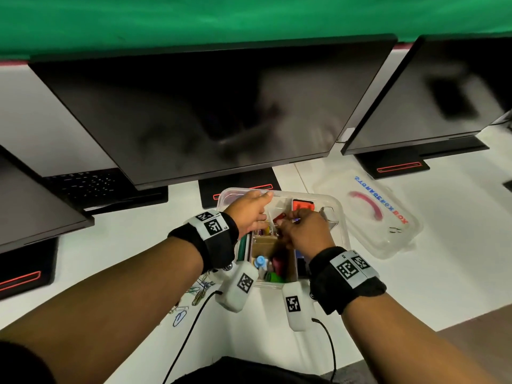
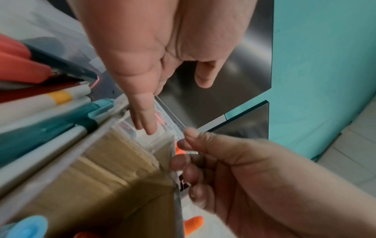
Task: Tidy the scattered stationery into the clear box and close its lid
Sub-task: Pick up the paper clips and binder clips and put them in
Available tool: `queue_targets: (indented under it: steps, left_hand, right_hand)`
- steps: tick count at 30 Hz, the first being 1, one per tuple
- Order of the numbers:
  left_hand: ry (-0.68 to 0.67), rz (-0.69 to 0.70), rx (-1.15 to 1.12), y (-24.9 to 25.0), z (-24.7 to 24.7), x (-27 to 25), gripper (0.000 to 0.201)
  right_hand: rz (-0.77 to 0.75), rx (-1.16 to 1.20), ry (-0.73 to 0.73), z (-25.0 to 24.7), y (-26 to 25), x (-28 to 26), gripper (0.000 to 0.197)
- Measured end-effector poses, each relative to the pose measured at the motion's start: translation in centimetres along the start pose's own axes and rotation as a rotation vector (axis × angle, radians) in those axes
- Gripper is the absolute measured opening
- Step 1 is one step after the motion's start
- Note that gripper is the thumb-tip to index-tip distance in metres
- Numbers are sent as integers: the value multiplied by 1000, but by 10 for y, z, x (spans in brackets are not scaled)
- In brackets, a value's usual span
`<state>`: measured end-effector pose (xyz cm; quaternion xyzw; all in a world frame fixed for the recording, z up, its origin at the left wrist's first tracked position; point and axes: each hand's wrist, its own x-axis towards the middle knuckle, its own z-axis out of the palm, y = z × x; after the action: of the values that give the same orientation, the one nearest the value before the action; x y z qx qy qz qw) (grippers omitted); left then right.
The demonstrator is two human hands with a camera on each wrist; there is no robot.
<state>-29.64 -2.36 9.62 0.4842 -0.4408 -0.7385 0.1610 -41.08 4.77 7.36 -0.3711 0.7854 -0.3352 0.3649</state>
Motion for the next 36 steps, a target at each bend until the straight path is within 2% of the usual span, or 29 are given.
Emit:
queue_targets:
  steps: [4, 7, 9, 13, 17, 19, 22, 24, 27, 29, 31, 34, 36]
  left_hand:
    - [39, 40, -20, 7, -13, -5, 44]
    - [51, 109, 128, 10, -33, -14, 25]
    - [109, 162, 232, 10, -54, -21, 14]
    - [267, 189, 342, -1, -108, -38, 14]
    - [374, 106, 489, -33, -168, -56, 12]
    - [404, 26, 646, -55, -194, -65, 16]
    - [365, -113, 959, -90, -219, -78, 37]
    - [330, -162, 1086, -111, -226, -83, 52]
    - [254, -146, 1188, -135, -228, -86, 72]
    - [218, -120, 1228, -147, -222, -86, 76]
    - [215, -81, 1249, -156, -217, -83, 78]
    - [185, -57, 1239, -160, -210, -79, 76]
    - [170, -41, 1220, -162, -207, -78, 75]
  right_hand:
    - [-34, -67, -57, 7, -3, 0, 13]
    - [-101, -115, -98, 16, -15, -7, 9]
    - [-188, -144, -136, 27, -30, -15, 7]
    - [-328, -221, -313, 65, -64, -40, 14]
    - [-470, -371, -441, 114, -84, -65, 21]
    - [-510, -461, -515, 139, -81, -76, 25]
    - [-521, -644, -602, 171, -56, -83, 34]
    - [-503, -754, -617, 185, -33, -84, 40]
    - [-377, -903, -561, 195, -8, -82, 61]
    - [-233, -926, -508, 195, -1, -84, 75]
    - [-136, -905, -464, 197, 6, -87, 81]
    - [-134, -876, -473, 203, 18, -93, 81]
    - [-239, -841, -542, 205, 26, -96, 75]
